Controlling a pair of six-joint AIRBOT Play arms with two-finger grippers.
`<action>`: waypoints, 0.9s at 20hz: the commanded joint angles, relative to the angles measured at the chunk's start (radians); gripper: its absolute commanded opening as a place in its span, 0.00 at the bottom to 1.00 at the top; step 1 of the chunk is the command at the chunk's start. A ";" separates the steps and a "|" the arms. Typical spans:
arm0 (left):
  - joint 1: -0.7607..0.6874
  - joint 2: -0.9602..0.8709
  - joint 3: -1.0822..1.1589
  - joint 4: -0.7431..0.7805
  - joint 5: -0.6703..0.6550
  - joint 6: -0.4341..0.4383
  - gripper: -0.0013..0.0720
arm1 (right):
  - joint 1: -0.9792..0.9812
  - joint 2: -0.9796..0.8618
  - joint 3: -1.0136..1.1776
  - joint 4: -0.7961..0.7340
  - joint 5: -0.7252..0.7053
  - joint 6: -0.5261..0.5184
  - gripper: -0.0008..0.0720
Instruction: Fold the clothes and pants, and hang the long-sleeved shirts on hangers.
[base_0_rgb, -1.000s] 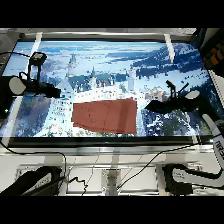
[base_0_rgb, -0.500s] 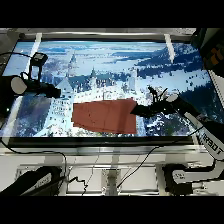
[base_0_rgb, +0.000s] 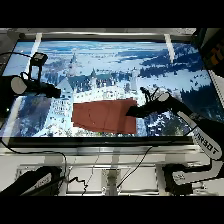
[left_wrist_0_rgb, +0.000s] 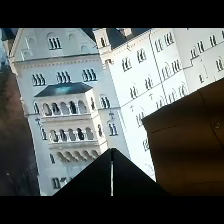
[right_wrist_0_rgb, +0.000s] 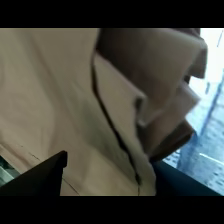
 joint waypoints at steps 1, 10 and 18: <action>0.000 0.000 0.001 -0.003 0.000 0.000 0.04 | 0.045 0.000 0.056 0.023 -0.021 0.028 0.75; 0.000 0.000 0.001 -0.002 0.000 0.000 0.04 | 0.139 -0.071 0.190 0.009 -0.044 0.060 0.05; 0.000 0.000 0.001 0.002 0.001 0.001 0.04 | -0.148 0.055 0.520 -0.114 0.125 0.156 0.02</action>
